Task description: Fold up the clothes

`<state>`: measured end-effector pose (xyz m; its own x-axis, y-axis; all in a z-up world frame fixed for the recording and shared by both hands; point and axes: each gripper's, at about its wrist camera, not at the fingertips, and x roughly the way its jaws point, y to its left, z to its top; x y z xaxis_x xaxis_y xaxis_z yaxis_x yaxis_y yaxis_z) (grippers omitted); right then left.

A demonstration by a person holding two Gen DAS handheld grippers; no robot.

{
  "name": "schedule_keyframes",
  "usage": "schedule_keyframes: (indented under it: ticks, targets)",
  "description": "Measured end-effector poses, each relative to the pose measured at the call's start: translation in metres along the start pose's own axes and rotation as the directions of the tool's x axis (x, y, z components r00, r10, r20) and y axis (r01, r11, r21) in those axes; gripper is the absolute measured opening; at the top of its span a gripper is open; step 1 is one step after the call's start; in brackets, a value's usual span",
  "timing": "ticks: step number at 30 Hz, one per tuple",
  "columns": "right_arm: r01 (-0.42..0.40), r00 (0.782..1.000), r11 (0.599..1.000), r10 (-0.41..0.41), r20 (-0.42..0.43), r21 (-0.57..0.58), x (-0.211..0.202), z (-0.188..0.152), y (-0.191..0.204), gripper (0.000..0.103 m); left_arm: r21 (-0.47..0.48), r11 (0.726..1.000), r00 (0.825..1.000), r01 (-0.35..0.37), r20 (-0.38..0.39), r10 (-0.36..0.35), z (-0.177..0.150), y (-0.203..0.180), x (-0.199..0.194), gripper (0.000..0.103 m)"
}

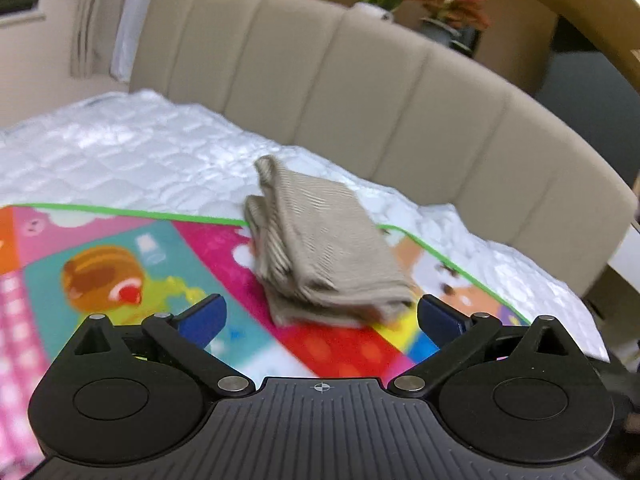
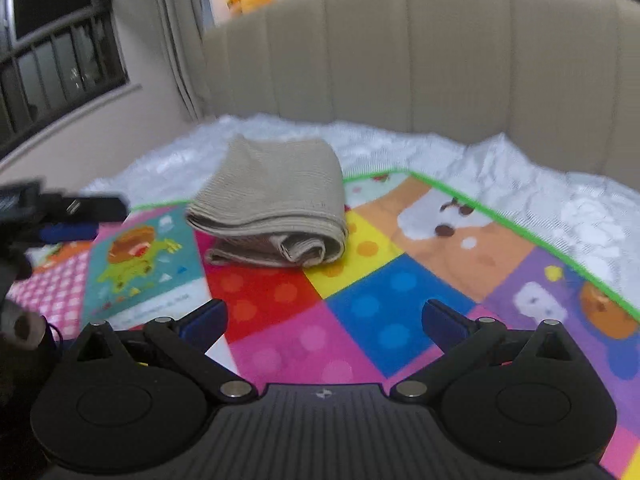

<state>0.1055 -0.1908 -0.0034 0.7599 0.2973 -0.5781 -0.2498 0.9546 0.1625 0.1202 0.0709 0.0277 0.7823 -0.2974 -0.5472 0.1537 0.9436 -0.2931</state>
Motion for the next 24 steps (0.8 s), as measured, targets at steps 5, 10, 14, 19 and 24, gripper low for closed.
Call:
schedule_keyframes:
  ticks: [5, 10, 14, 19, 24]
  targets:
    - [-0.037, 0.993, 0.999, 0.036, 0.112, 0.004, -0.024, -0.014, -0.004, 0.103, 0.029, 0.994, 0.993, -0.109, 0.049, 0.108, -0.051, -0.046, -0.042, 0.103]
    - [-0.012, 0.998, 0.998, 0.016, 0.062, -0.067, -0.019, -0.028, 0.001, 0.103, 0.034, 0.970, 0.971, -0.239, -0.007, 0.239, -0.075, -0.058, -0.029, 0.103]
    - [0.008, 0.997, 0.999, -0.005, 0.075, -0.046, -0.023, -0.026, -0.003, 0.103, 0.026, 0.953, 0.953, -0.301, -0.007, 0.301, -0.078, -0.055, -0.028, 0.103]
    - [0.028, 0.997, 1.000, -0.027, 0.077, -0.011, -0.023, -0.025, -0.013, 0.103, 0.062, 0.941, 0.941, -0.334, -0.031, 0.336, -0.082, -0.055, -0.021, 0.103]
    - [0.026, 0.999, 1.000, -0.026, 0.048, -0.015, -0.019, -0.026, -0.015, 0.103, 0.077, 0.939, 0.939, -0.336, -0.044, 0.340, -0.083, -0.057, -0.019, 0.103]
